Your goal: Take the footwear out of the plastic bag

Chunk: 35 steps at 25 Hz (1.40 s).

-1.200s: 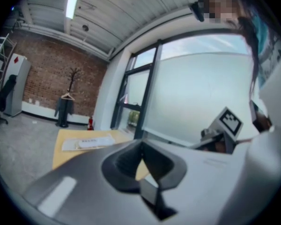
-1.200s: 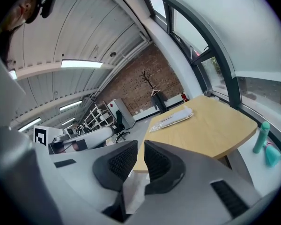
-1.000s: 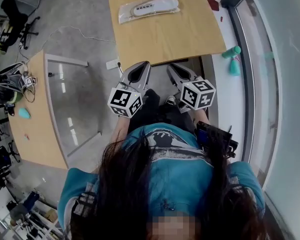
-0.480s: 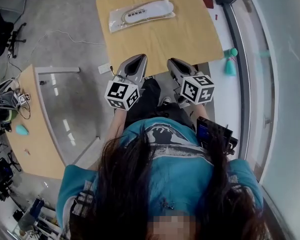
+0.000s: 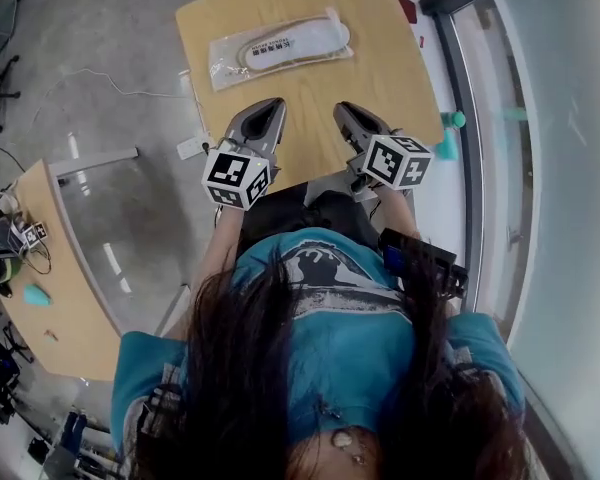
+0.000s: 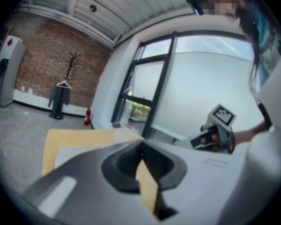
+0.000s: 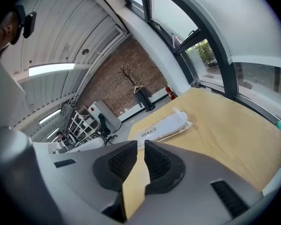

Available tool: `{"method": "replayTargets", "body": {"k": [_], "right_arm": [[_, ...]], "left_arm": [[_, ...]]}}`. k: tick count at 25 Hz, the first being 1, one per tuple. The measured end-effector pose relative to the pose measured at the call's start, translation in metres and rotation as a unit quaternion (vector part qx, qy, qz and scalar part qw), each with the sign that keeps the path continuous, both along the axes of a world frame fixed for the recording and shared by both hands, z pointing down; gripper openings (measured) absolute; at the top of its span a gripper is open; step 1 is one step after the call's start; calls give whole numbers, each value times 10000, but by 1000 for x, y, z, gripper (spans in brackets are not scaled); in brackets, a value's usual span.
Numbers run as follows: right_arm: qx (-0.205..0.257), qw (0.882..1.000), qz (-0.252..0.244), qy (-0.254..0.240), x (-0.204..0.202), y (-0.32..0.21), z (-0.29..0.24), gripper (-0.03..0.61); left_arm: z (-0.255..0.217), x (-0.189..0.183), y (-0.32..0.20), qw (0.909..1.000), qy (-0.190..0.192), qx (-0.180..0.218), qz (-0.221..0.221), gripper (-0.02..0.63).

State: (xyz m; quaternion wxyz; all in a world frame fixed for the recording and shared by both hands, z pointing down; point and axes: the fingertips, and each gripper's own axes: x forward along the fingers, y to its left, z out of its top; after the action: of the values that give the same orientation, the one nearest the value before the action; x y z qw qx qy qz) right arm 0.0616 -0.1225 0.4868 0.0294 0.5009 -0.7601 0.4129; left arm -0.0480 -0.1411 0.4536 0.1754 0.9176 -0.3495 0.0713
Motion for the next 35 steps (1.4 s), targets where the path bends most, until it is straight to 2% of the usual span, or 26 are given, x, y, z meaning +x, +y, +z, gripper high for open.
{"method": "replayTargets", "body": {"k": [5,8,12,14,15,19,25,27,32,35], "right_arm": [[-346,9988,43,337,8,-35,26,52],[-611,9975,22,357,16,-51,49,52],[-932,9955,163,116,34,-70,74,66],[-1051,9938,357,-30,51,-80,86,151],[-1122,9927,421,-139,58,-84,91,164],[-1461,9861,533,-593,76,-100,114,178],[-1580,9835,319,-819,87,-130,136,178],[-1620,9834,248,-775,85,-136,143,178],[-1619,9866,101,-180,86,-151,158,178],[-1631,9864,125,-141,87,-154,162,178]], "left_arm": [[15,-9,-18,9996,110,-257,-10,3],[26,-15,-21,9988,190,-427,-131,3],[34,-13,-26,9978,217,-546,-300,3],[30,-8,-27,9980,169,-482,-367,3],[28,-7,-27,9981,131,-446,-416,3],[25,-8,-27,9958,27,-464,-793,3],[27,-10,-17,9908,-271,-472,-1241,3],[27,-16,-12,9875,-329,-501,-1459,3],[29,-32,-1,9791,-431,-580,-1902,3],[29,-40,7,9747,-488,-604,-2095,3]]}}
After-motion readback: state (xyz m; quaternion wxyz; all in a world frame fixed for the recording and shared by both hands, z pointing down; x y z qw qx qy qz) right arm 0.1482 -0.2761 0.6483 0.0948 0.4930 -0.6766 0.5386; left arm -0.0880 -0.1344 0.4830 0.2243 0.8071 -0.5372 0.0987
